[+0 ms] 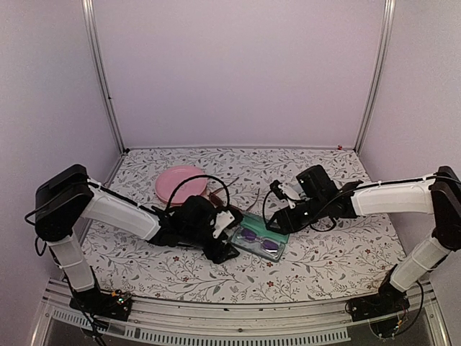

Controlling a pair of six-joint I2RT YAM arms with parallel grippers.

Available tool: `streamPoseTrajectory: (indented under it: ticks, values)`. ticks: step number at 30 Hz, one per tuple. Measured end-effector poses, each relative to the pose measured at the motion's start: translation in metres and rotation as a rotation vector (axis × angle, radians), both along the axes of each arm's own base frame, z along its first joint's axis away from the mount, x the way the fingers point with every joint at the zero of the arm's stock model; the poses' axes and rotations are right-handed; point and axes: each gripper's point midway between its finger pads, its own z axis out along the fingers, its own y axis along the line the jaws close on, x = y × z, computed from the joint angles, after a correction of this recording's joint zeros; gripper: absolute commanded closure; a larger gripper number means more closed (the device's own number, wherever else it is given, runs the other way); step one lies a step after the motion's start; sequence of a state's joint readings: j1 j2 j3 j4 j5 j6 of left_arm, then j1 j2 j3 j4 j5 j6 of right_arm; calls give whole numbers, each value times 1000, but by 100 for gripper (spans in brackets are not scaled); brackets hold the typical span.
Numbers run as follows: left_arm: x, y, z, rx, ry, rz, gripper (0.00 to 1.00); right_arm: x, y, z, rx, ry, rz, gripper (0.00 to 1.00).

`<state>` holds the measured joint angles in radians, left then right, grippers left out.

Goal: Organize the sunglasses
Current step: Close the case with sunglasses at the center of the board.

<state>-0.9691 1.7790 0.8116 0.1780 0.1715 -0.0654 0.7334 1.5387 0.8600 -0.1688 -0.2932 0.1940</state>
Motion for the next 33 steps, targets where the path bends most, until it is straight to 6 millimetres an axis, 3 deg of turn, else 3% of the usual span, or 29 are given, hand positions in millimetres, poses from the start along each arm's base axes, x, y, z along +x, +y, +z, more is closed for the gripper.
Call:
streamPoseTrajectory:
  ticks: [8,33]
  values:
    - [6,-6,-16,51,-48,-19,30,-4,6,-8,33,53,34,50]
    - [15,-16,-17,-9,-105,63,36,-8,7,-9,58,33,75,77]
